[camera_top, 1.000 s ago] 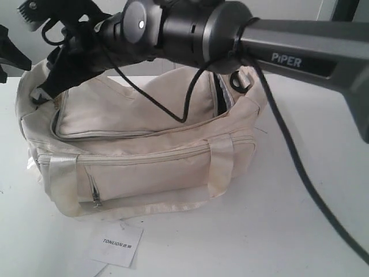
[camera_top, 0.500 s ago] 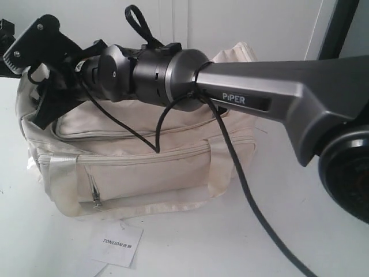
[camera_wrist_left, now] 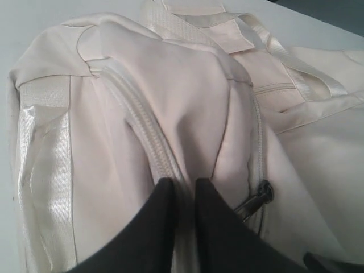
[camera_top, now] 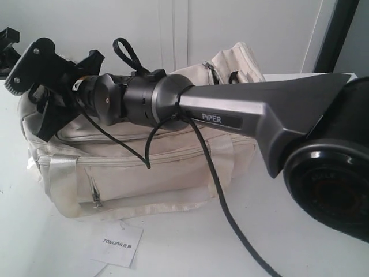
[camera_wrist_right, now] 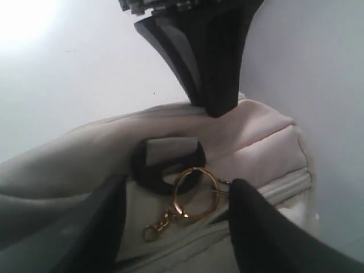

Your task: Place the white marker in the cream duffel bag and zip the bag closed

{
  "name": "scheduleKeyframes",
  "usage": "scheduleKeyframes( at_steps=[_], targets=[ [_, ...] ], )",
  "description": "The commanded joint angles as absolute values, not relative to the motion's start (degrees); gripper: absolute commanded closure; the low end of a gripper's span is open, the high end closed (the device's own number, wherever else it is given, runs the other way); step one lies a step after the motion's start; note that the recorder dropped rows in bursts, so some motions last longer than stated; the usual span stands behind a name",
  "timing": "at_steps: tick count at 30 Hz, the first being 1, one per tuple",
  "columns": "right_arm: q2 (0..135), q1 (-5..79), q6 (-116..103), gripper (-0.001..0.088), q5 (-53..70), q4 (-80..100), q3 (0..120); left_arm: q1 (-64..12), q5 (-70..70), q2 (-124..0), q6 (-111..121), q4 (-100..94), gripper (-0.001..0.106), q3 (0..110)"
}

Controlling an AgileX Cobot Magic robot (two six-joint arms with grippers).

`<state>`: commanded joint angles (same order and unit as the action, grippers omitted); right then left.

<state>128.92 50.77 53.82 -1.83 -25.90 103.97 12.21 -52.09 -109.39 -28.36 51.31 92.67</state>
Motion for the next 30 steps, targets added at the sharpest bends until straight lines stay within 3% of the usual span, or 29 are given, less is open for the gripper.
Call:
scheduleKeyframes(
  at_steps=[20,28,30],
  targets=[
    [132.6,48.9,54.2,0.0351,-7.6,-25.4,105.3,12.2,-53.8,-109.3,-30.0,52.7,0.105,92.7],
    [134.6,48.9,54.2,0.0511,-7.4,-25.4,107.4,12.2,-54.0,-109.3,-31.1,53.5,0.105,92.7],
    [134.5,49.1,54.2,0.064,-7.3,-25.4,107.7,12.2,-54.0,-109.3,-31.2,53.5,0.105,92.7]
  ],
)
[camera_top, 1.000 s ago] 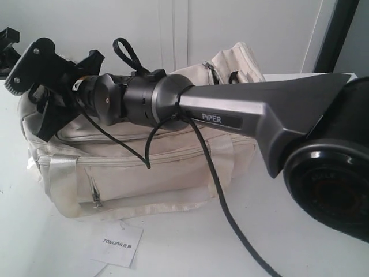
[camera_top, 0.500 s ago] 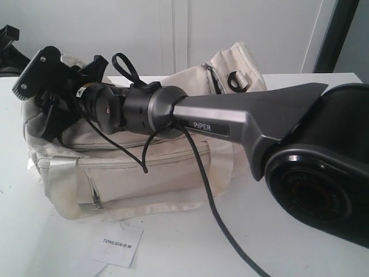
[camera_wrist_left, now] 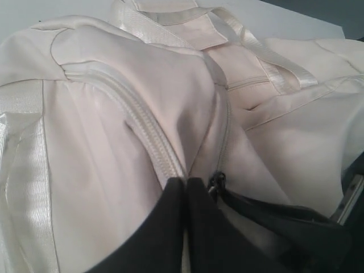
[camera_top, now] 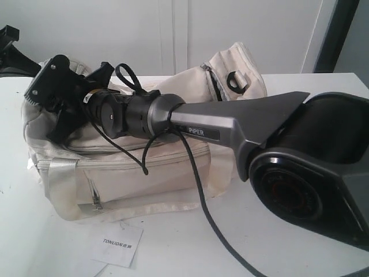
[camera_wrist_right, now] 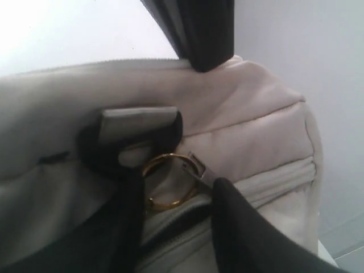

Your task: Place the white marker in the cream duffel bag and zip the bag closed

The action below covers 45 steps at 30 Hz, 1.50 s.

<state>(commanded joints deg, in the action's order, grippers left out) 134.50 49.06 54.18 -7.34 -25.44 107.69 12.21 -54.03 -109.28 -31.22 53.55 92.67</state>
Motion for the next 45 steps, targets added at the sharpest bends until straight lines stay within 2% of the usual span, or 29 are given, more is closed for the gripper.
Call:
scheduleKeyframes(
  at_steps=[2,3,10,14,15,18,22,24,29,34,35,36,38,39,40,45],
  targets=[
    [133.9,49.1,54.2,0.0817,-6.6,-25.4,107.9,12.2,-54.0,-109.3,-31.3,53.5,0.105,92.7],
    [133.6,49.1,53.6,0.0866,-6.0,-25.4,107.9,12.2,-54.0,-109.3,-31.3,53.5,0.105,92.7],
    [130.4,49.1,53.3,0.0868,1.5,-26.0,107.9,12.2,-54.0,-109.3,-31.5,53.5,0.105,92.7],
    [128.9,49.1,41.9,0.0866,5.7,-26.1,107.9,12.2,-54.0,-109.3,-31.5,53.5,0.105,92.7],
    [128.7,49.1,39.4,0.0854,6.3,-26.1,107.9,12.2,-54.0,-109.3,-31.5,53.5,0.105,92.7],
    [128.3,49.1,35.7,0.0729,8.5,-26.1,107.9,12.2,-54.2,-109.3,-31.5,53.5,0.105,92.7],
    [128.5,49.1,35.7,0.0428,11.8,-26.1,107.9,12.2,-54.4,-109.3,-31.5,53.5,0.105,92.7],
    [129.1,49.1,35.7,0.0338,10.9,-26.4,107.9,12.2,-54.4,-109.3,-31.5,53.5,0.105,92.7],
    [131.5,48.9,35.8,0.0316,1.1,-25.5,107.9,12.2,-54.8,-109.3,-31.7,53.5,0.105,92.7],
    [134.7,48.7,35.9,0.0328,-1.1,-25.5,109.8,12.2,-55.1,-109.3,-31.7,53.7,0.105,92.7],
    [135.5,48.6,35.9,0.0377,-2.1,-25.5,110.4,12.2,-55.1,-109.3,-31.7,53.5,0.105,92.7],
    [135.5,48.5,36.0,0.0462,-2.2,-25.5,110.6,12.2,-55.1,-109.3,-31.8,53.5,0.105,92.7],
    [135.4,48.5,38.8,0.0745,-0.7,-25.5,110.6,12.2,-55.3,-109.3,-31.9,53.5,0.105,92.7],
    [135.0,48.5,39.9,0.0837,0.7,-25.5,110.6,12.2,-55.3,-109.3,-31.9,53.5,0.105,92.7],
    [134.6,48.5,40.6,0.0868,2.5,-25.5,110.6,12.2,-55.3,-109.3,-31.9,53.5,0.105,92.7],
    [132.2,48.3,43.4,0.0868,7.0,-24.6,110.6,12.2,-55.3,-109.3,-31.9,53.5,0.105,92.7]
  ],
)
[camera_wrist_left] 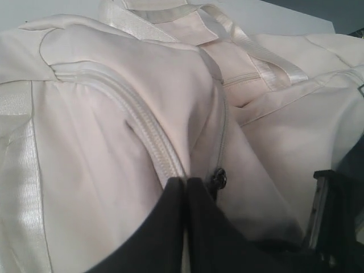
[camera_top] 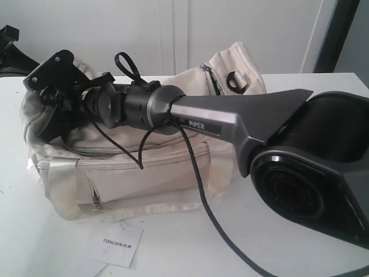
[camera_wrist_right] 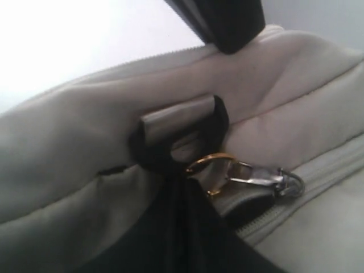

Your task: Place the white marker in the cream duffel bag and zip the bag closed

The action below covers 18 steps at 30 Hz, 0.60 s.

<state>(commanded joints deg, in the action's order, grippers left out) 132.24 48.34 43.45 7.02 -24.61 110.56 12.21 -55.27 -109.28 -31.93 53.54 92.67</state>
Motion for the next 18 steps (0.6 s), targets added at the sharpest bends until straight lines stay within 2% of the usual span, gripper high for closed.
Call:
scheduleKeyframes(
  at_steps=[18],
  targets=[
    [127.5,46.7,43.4,0.0868,21.9,-24.6,110.6,12.2,-55.1,-109.3,-32.4,53.5,0.105,92.7]
  ],
)
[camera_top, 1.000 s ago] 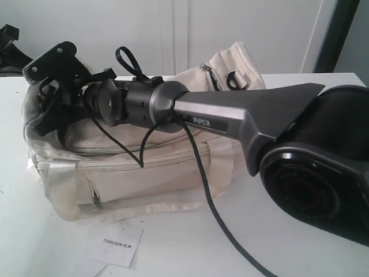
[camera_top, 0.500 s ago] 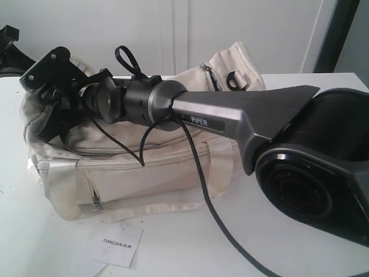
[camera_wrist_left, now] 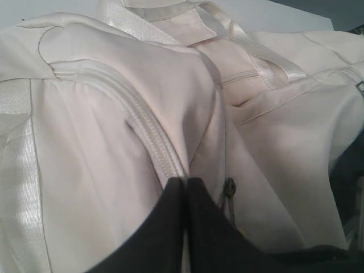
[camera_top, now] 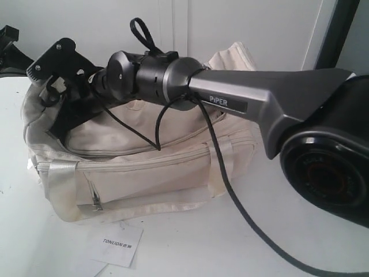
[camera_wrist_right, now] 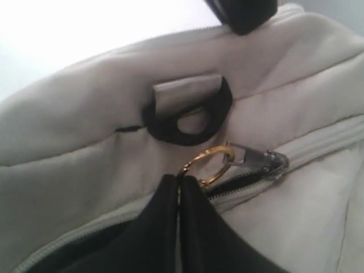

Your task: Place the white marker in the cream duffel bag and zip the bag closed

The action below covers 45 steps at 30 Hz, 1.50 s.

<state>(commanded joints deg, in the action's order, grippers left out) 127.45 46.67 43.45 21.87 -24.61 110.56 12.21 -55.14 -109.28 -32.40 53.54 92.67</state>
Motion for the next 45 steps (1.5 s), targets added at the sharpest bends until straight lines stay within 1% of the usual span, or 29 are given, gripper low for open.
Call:
scheduleKeyframes(
  at_steps=[13,19,21,22,24,26,28,29,37,39,41,42,44,45],
  targets=[
    [125.6,46.8,43.4,0.0868,30.1,-25.1,110.6,13.2,-53.9,-109.3,-32.2,56.1,0.105,92.7],
    [125.3,46.8,40.8,0.0863,26.7,-25.2,110.6,13.3,-54.9,-109.3,-32.2,56.8,0.105,92.7],
    [125.4,46.8,40.9,0.0804,26.0,-25.1,110.6,13.3,-55.1,-109.3,-32.4,56.8,0.105,92.7],
    [125.4,46.8,41.6,0.0741,25.7,-25.0,110.6,13.3,-55.1,-109.3,-32.4,56.8,0.105,92.7],
    [125.5,46.8,41.8,0.0573,24.7,-25.0,110.6,13.3,-55.2,-109.3,-32.4,56.8,0.105,92.7],
    [126.1,46.8,41.8,0.0376,22.5,-25.0,110.6,13.3,-55.2,-109.3,-32.4,56.8,0.105,92.7],
    [127.1,46.8,41.8,0.0225,19.8,-25.1,110.6,13.3,-55.3,-109.3,-32.4,56.8,0.105,92.7],
    [127.6,46.8,41.8,0.0199,19.0,-25.1,110.6,13.3,-55.3,-109.3,-32.4,56.8,0.105,92.7],
    [132.5,46.8,41.8,0.0197,9.7,-25.1,110.7,13.3,-55.9,-109.3,-33.1,57.0,0.105,92.7],
    [133.2,46.8,41.8,0.0197,9.3,-25.1,110.8,13.3,-56.0,-109.3,-33.1,57.0,0.105,92.7],
    [134.0,46.8,41.8,0.0218,8.7,-25.1,110.8,13.3,-56.1,-109.3,-33.1,57.0,0.105,92.7],
    [134.2,46.8,41.8,0.0253,8.3,-25.1,110.8,13.3,-56.3,-109.3,-33.1,57.0,0.105,92.7],
    [134.4,46.8,41.8,0.0369,8.1,-25.1,110.8,13.3,-56.2,-109.3,-33.3,57.0,0.105,92.7],
    [134.4,46.8,41.8,0.0451,8.5,-25.1,110.8,13.3,-56.2,-109.3,-33.3,57.0,0.105,92.7]
  ],
)
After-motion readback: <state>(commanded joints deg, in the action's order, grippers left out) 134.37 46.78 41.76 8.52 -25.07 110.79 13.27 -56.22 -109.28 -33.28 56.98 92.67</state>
